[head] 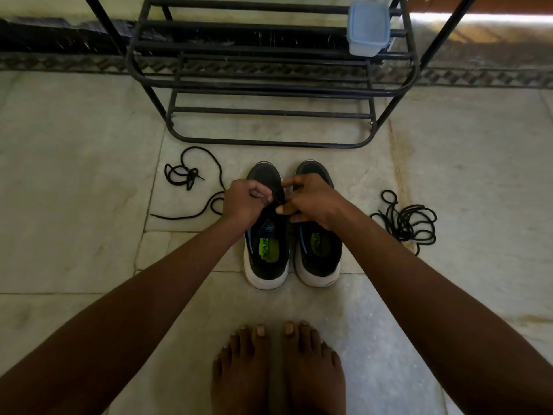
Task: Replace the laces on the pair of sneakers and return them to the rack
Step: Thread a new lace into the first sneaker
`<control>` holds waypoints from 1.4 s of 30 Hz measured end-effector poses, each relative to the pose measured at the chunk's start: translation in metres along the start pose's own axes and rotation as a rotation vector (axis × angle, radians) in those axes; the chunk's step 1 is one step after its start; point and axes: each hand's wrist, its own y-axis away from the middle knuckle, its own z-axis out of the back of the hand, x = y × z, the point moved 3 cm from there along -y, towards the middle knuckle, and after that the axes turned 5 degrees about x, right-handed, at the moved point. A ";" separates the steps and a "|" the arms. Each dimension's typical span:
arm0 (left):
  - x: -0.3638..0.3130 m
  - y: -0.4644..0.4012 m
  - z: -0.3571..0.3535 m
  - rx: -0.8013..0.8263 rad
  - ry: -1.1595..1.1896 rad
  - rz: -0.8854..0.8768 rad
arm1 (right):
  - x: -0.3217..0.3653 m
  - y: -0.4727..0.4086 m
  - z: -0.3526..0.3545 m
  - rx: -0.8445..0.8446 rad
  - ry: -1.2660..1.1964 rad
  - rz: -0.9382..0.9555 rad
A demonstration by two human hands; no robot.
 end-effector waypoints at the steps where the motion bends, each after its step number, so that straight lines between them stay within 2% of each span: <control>1: 0.001 0.000 0.000 -0.005 0.000 -0.006 | 0.001 0.001 0.001 0.009 -0.032 -0.002; 4: 0.002 0.000 0.000 -0.021 -0.010 -0.012 | 0.008 -0.001 0.003 -0.010 0.022 0.038; 9: 0.006 -0.003 -0.001 -0.008 -0.040 -0.058 | 0.020 -0.019 -0.002 -0.147 0.510 0.144; 14: 0.009 -0.004 -0.002 -0.016 -0.074 -0.071 | 0.023 -0.032 -0.009 -0.156 0.756 0.167; 17: 0.010 -0.004 -0.002 -0.008 -0.070 -0.068 | 0.024 -0.035 -0.014 -0.172 0.817 0.215; 21: 0.007 -0.003 -0.002 0.007 -0.062 -0.070 | 0.022 -0.035 -0.014 -0.193 0.780 0.199; 28: 0.011 -0.007 -0.003 0.035 -0.086 -0.054 | 0.027 -0.030 -0.017 -0.109 0.862 0.211; 32: 0.011 -0.006 -0.003 0.044 -0.038 -0.042 | 0.026 -0.027 -0.013 -0.200 0.790 0.268; 35: 0.011 -0.004 -0.003 0.052 -0.018 -0.050 | 0.027 -0.020 -0.001 -0.390 0.692 0.366; 36: 0.011 -0.004 -0.003 0.051 -0.016 -0.056 | 0.028 -0.017 0.006 -0.463 0.540 0.378; 37: 0.011 -0.003 -0.003 0.050 -0.013 -0.061 | 0.029 -0.013 0.013 -0.488 0.258 0.371; 39: 0.010 -0.003 -0.002 0.052 -0.004 -0.067 | 0.032 -0.003 0.022 -0.359 -0.486 0.305; 40: 0.010 -0.003 -0.002 0.050 0.000 -0.067 | 0.033 0.003 0.026 -0.262 -0.721 0.255; 41: 0.011 -0.003 -0.001 0.047 0.003 -0.067 | 0.037 0.008 0.033 -0.190 -0.741 0.247; 42: 0.010 -0.003 -0.001 0.046 0.001 -0.066 | 0.040 0.010 0.044 -0.191 -0.494 0.266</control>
